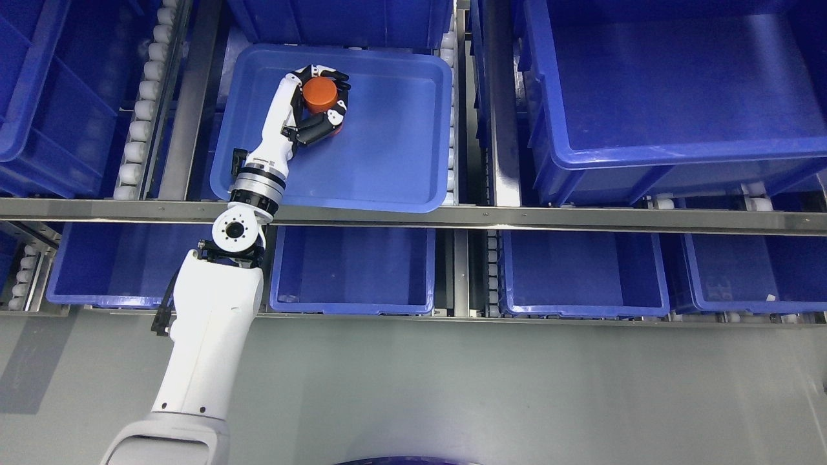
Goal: Grab orange capacitor from left shelf to right desk
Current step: 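Close the left hand around the orange capacitor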
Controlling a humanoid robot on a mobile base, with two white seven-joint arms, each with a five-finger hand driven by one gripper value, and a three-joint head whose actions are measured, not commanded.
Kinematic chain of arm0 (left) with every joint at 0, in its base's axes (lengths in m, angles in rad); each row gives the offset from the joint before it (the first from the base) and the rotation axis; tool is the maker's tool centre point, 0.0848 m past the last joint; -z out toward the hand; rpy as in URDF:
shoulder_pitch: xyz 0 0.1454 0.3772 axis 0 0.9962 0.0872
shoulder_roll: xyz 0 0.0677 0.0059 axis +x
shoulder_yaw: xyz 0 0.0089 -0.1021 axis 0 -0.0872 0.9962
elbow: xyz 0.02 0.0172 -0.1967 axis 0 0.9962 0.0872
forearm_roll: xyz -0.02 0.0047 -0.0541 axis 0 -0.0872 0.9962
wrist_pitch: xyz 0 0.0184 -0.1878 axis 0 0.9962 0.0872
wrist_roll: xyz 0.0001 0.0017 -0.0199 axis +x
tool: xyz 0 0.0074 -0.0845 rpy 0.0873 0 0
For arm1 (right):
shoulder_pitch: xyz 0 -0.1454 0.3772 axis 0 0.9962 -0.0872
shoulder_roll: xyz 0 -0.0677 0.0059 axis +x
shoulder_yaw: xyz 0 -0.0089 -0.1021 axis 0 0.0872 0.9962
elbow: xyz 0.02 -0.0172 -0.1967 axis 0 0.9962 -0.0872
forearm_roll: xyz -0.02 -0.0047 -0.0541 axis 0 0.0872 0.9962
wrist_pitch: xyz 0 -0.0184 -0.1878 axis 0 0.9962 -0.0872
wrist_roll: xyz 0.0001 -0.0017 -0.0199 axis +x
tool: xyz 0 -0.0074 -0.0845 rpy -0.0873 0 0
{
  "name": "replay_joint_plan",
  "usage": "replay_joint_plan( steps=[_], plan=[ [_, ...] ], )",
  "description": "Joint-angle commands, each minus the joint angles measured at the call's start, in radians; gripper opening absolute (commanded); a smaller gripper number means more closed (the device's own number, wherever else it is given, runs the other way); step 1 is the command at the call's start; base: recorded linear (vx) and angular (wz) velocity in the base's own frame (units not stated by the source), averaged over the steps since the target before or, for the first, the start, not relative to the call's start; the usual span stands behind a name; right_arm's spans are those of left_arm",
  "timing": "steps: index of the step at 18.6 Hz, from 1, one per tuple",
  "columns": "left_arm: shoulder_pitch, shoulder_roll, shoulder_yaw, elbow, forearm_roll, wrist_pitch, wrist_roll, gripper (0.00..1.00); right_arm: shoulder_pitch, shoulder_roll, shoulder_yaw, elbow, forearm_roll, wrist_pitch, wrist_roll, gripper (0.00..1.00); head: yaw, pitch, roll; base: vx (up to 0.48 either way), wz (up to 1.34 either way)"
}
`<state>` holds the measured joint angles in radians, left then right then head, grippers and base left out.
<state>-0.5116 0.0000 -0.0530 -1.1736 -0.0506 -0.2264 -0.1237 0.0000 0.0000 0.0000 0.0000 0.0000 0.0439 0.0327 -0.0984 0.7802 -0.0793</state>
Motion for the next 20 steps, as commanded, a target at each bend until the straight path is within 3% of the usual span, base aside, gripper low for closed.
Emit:
replay_joint_plan(
  steps=[1,5,11,20],
  plan=[
    [0.002,0.017,0.005,-0.202,0.141,-0.005,-0.001,0.00,0.002,-0.017,-0.011,-0.034,0.000,0.001,-0.001,1.00,0.0000,0.000,0.000,0.000,0.00],
    [0.042,0.017,-0.024,-0.353,0.215,-0.033,0.002,0.01,0.002,-0.017,-0.011,-0.034,0.000,0.001,-0.001,1.00,0.0000,0.000,0.000,0.000,0.00],
    [0.134,0.017,-0.091,-0.435,0.215,-0.214,-0.001,0.01,0.002,-0.017,-0.011,-0.034,0.000,-0.001,-0.001,1.00,0.0000,0.000,0.000,0.000,0.00],
    [0.304,0.017,-0.130,-0.479,0.215,-0.229,-0.033,0.01,0.002,-0.017,-0.011,-0.034,0.000,0.001,-0.001,1.00,0.0000,0.000,0.000,0.000,0.00]
  ],
)
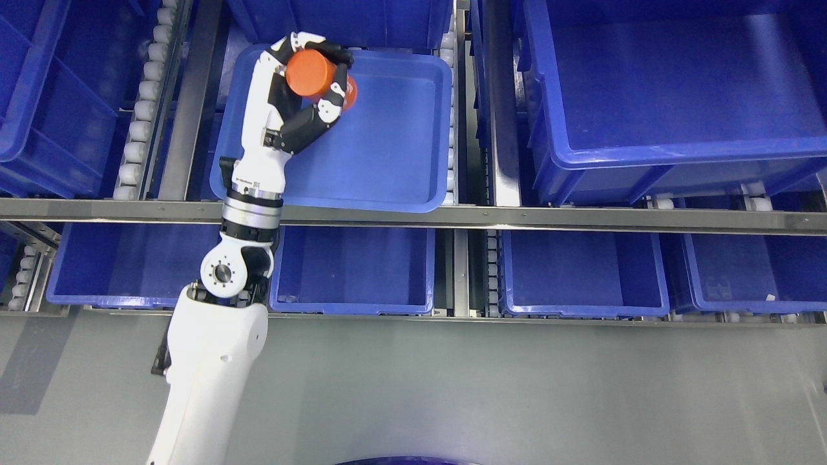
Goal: Grab orange capacitor from left shelf to right desk
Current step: 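Close the left hand around the orange capacitor, then lift the capacitor up out of the blue bin with the left hand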
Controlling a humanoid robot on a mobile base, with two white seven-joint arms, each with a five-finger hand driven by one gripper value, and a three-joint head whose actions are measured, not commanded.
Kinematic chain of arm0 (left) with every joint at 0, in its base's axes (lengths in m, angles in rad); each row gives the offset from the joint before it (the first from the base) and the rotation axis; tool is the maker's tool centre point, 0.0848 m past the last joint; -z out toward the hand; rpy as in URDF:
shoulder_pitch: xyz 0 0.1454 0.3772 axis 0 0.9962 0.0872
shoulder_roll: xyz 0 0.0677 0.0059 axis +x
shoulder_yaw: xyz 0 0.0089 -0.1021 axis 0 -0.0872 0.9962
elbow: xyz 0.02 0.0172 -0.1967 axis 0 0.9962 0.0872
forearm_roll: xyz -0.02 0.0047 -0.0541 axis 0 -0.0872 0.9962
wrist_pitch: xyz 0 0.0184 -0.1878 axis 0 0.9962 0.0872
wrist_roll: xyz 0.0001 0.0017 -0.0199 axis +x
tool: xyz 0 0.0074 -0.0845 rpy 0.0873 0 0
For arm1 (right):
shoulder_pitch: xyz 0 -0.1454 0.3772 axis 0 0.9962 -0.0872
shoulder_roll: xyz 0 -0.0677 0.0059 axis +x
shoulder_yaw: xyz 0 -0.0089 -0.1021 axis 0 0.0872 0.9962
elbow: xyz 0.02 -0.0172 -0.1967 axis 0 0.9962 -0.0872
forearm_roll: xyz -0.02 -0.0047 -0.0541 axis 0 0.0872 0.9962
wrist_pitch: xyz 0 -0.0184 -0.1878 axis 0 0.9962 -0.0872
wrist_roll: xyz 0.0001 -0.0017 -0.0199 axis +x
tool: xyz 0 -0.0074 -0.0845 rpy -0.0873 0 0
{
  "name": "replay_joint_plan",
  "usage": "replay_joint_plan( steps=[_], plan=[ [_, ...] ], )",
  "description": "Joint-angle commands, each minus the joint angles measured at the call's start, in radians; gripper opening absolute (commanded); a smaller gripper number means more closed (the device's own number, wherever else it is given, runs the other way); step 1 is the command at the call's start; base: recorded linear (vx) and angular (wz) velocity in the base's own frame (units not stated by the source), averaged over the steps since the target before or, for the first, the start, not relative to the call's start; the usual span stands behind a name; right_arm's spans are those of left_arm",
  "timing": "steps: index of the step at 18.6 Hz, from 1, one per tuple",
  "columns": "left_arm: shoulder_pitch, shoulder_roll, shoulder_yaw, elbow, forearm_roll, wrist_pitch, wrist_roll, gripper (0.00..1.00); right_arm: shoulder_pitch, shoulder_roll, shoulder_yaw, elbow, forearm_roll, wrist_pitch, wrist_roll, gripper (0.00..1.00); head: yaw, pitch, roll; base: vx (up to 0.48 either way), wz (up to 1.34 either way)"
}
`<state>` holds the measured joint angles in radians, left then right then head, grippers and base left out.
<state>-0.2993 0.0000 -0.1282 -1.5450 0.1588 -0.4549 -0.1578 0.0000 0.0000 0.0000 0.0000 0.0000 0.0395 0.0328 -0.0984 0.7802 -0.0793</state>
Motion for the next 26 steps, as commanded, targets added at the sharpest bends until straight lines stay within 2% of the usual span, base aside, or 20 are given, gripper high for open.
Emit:
replay_joint_plan(
  steps=[1,12,14,20,26],
  plan=[
    [0.092,0.017,-0.054,-0.107,0.005,0.001,0.006,0.01,0.002,-0.017,-0.011,-0.034,0.000,0.003,-0.001,1.00,0.0000,0.000,0.000,0.000,0.00],
    [0.078,0.017,-0.068,-0.107,0.004,0.027,0.024,0.01,0.002,-0.017,-0.011,-0.034,0.000,0.003,-0.001,1.00,0.0000,0.000,0.000,-0.035,0.00],
    [0.077,0.017,-0.064,-0.107,0.004,0.094,0.024,0.01,0.002,-0.017,-0.011,-0.034,0.000,0.003,-0.001,1.00,0.0000,0.000,0.000,-0.198,0.06],
    [0.071,0.017,-0.071,-0.107,0.004,0.078,0.017,0.01,0.002,-0.017,-0.011,-0.034,0.000,0.005,-0.001,1.00,0.0000,0.000,0.000,-0.255,-0.04],
    [0.065,0.017,-0.041,-0.107,0.005,0.076,0.017,0.02,0.002,-0.017,-0.011,-0.034,0.000,0.005,-0.001,1.00,0.0000,0.000,0.000,-0.288,-0.63]
  ],
)
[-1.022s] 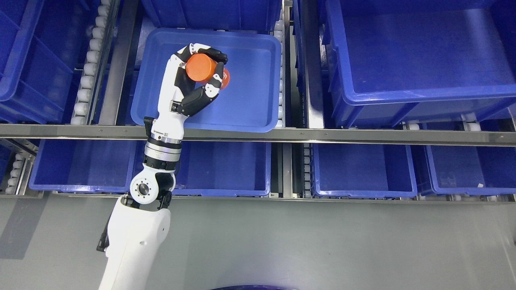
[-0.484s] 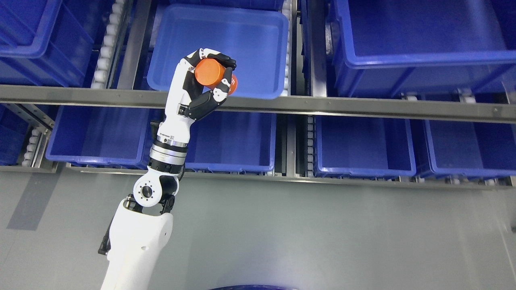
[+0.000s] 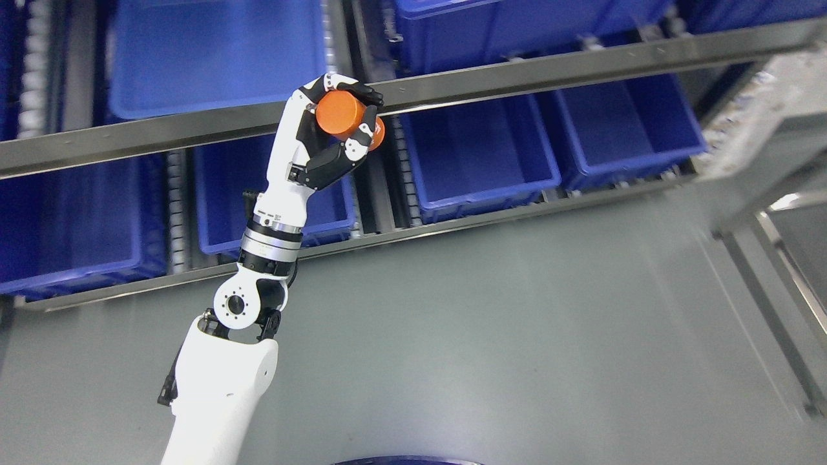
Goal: Grab orange capacitor from left shelf to right desk
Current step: 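Hold the capacitor in the left hand while turning toward the steel table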
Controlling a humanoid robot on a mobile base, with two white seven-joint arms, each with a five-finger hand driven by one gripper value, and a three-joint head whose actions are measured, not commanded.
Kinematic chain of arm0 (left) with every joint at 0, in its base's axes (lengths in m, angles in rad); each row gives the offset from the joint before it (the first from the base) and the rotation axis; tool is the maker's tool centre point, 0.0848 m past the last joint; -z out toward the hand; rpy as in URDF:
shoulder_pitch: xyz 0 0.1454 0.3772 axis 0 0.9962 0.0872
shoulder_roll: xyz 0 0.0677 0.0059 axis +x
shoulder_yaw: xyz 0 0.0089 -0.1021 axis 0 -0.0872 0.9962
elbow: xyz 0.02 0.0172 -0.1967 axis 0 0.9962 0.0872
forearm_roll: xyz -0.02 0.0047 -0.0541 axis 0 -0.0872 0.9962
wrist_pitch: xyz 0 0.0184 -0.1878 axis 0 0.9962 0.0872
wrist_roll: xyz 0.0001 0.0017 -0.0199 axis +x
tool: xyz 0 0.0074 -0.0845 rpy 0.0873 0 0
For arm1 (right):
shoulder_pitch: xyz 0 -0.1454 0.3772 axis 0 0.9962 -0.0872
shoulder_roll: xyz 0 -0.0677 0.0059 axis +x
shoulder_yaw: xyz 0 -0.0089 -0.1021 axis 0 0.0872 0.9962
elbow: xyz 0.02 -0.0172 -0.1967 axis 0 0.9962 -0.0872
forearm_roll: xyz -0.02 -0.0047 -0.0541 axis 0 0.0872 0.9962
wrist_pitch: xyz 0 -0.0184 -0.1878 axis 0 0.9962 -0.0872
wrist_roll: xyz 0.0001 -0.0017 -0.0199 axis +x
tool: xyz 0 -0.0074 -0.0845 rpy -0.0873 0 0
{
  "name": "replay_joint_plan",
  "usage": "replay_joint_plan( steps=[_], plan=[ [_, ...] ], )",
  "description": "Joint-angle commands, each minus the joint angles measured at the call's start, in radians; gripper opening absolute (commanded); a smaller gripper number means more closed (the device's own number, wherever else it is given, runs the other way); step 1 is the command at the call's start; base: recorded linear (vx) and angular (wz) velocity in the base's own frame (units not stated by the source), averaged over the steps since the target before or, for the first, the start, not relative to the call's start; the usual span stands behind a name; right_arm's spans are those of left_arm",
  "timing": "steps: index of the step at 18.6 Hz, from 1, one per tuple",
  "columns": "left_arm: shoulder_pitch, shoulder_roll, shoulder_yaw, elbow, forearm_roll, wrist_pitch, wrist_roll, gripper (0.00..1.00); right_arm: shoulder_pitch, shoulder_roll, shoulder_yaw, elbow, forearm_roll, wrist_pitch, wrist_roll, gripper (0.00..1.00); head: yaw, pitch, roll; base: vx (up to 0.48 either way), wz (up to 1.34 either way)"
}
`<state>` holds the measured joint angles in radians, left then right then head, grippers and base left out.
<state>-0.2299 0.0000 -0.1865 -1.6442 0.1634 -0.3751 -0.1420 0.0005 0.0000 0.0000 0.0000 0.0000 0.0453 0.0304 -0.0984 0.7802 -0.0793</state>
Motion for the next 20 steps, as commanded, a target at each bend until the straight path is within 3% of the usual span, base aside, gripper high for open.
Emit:
replay_joint_plan(
  steps=[1,9,20],
  plan=[
    [-0.005,0.017,0.019,-0.008,0.001,-0.002,0.001,0.02,0.001,-0.017,-0.011,-0.034,0.000,-0.001,0.002,1.00,0.0000,0.000,0.000,-0.240,-1.12],
    [-0.034,0.017,0.018,-0.008,0.001,0.001,0.001,0.02,0.001,-0.017,-0.011,-0.034,0.000,-0.001,0.002,1.00,0.0000,0.000,0.000,-0.046,-1.10],
    [-0.035,0.017,-0.004,-0.008,0.004,-0.001,-0.002,0.02,0.001,-0.017,-0.011,-0.034,0.000,-0.001,0.002,1.00,0.0000,0.000,0.000,0.221,-0.58]
  ],
)
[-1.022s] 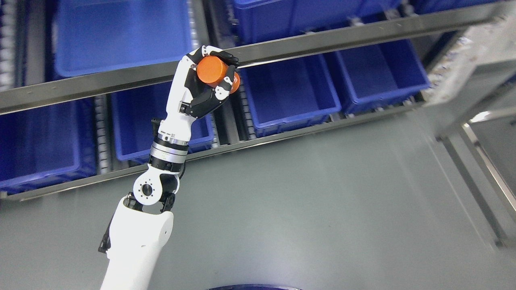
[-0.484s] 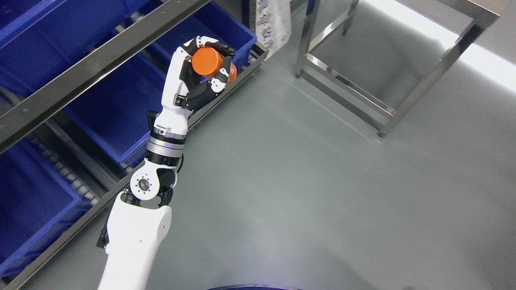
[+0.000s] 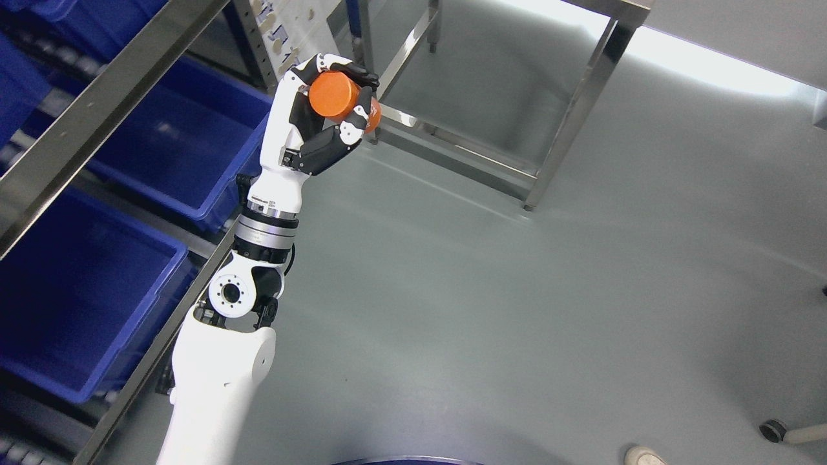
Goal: Grab orange capacitor from left shelf to right desk
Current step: 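Hold the capacitor in the left hand while turning toward the steel table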
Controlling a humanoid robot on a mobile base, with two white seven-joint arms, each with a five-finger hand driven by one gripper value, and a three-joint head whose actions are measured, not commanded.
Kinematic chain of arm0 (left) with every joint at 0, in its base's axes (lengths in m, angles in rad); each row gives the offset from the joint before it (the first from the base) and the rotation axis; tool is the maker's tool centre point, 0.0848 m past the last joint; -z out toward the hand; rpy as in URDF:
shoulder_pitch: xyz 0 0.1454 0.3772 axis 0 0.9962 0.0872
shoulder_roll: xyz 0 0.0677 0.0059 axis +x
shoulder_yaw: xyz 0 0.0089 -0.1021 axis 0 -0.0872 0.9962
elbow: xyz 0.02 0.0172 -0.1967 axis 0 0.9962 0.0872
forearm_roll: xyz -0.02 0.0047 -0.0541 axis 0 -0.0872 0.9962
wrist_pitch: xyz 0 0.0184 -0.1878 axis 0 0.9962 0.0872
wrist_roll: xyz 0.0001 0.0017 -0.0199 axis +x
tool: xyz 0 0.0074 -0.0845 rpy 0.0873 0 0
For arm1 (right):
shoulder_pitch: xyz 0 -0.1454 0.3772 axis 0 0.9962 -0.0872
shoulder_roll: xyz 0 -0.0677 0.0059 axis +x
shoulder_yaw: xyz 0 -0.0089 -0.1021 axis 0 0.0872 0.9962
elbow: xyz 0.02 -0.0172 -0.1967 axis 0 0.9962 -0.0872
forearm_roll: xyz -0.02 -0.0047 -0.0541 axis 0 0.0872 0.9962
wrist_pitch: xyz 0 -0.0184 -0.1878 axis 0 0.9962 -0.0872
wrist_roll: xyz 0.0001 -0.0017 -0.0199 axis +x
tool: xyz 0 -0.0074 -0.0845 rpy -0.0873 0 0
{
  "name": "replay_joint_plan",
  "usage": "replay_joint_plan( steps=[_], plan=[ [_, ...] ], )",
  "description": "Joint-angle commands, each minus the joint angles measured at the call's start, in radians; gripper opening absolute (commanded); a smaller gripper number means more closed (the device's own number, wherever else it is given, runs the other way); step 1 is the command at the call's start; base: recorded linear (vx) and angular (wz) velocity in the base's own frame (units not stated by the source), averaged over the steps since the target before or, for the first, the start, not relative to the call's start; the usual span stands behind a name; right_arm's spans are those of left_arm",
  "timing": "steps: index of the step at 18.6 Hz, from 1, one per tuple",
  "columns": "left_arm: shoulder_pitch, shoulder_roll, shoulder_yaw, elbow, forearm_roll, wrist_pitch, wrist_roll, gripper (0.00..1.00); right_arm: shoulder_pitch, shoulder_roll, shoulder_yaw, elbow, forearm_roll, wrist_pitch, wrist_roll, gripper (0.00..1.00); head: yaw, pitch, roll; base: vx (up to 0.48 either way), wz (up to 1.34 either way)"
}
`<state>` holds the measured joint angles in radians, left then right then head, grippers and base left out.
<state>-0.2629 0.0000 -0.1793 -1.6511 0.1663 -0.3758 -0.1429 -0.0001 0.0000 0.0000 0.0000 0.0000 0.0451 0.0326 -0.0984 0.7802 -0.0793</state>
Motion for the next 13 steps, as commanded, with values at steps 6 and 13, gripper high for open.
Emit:
replay_joint_plan(
  steps=[6,13],
  plan=[
    [-0.004,0.017,-0.011,-0.001,0.001,0.000,-0.001,0.02,0.002,-0.017,-0.011,-0.034,0.000,-0.001,0.000,1.00,0.0000,0.000,0.000,0.388,-0.36],
    [-0.021,0.017,-0.012,-0.001,0.021,0.005,-0.001,0.02,0.002,-0.017,-0.011,-0.034,0.000,-0.001,0.000,1.00,0.0000,0.000,0.000,0.464,-0.17]
  ],
)
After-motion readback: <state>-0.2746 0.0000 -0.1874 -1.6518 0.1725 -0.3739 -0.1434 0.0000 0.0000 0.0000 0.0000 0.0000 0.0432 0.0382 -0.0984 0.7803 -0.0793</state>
